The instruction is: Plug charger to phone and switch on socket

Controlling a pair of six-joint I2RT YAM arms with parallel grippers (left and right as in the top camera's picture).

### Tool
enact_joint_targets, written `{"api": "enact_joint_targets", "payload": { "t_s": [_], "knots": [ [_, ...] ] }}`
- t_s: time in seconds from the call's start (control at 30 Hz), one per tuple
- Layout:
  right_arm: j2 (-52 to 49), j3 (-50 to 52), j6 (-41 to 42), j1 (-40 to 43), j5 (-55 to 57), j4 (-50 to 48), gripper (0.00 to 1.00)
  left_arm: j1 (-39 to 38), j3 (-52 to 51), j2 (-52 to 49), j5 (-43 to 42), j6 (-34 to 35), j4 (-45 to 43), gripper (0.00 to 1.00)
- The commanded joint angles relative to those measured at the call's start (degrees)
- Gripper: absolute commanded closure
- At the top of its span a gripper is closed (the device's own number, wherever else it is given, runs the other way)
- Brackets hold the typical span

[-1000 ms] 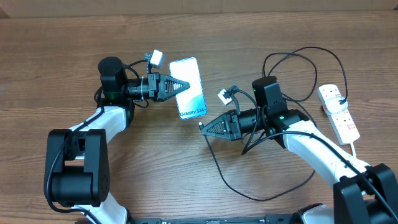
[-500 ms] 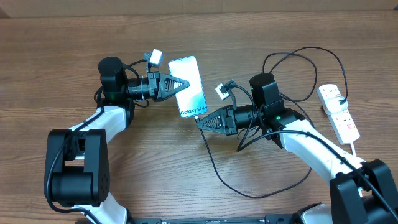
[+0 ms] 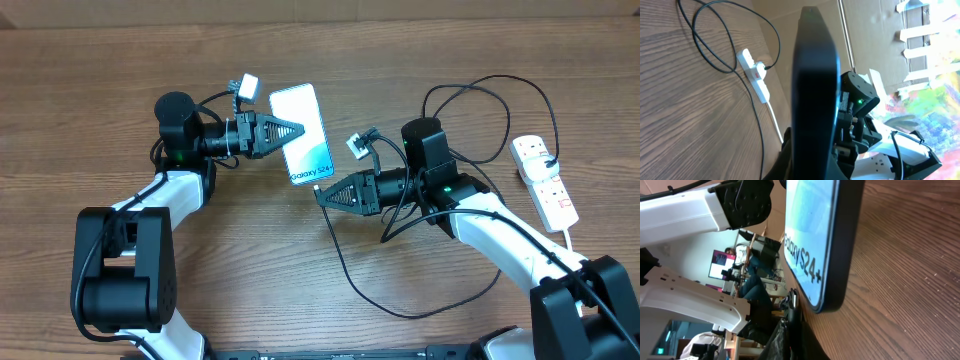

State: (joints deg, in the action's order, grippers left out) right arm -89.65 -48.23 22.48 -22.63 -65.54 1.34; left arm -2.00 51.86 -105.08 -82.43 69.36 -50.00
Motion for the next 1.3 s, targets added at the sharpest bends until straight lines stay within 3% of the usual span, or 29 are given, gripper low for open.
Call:
{"api": "enact_joint_targets", "payload": {
  "t_s": [0.0,1.27],
  "knots": [
    [-0.55,0.28,0.33,-0.17,0.42,-0.9,0.96,0.09,1.42,-0.35,0.13,1.62,-0.68,0.96],
    [-0.98,0.28,4.57,-0.13,0.68,-4.39,0.96,0.09,1.42,-0.35,-0.09,1.79,-1.11,0.95]
  ]
}}
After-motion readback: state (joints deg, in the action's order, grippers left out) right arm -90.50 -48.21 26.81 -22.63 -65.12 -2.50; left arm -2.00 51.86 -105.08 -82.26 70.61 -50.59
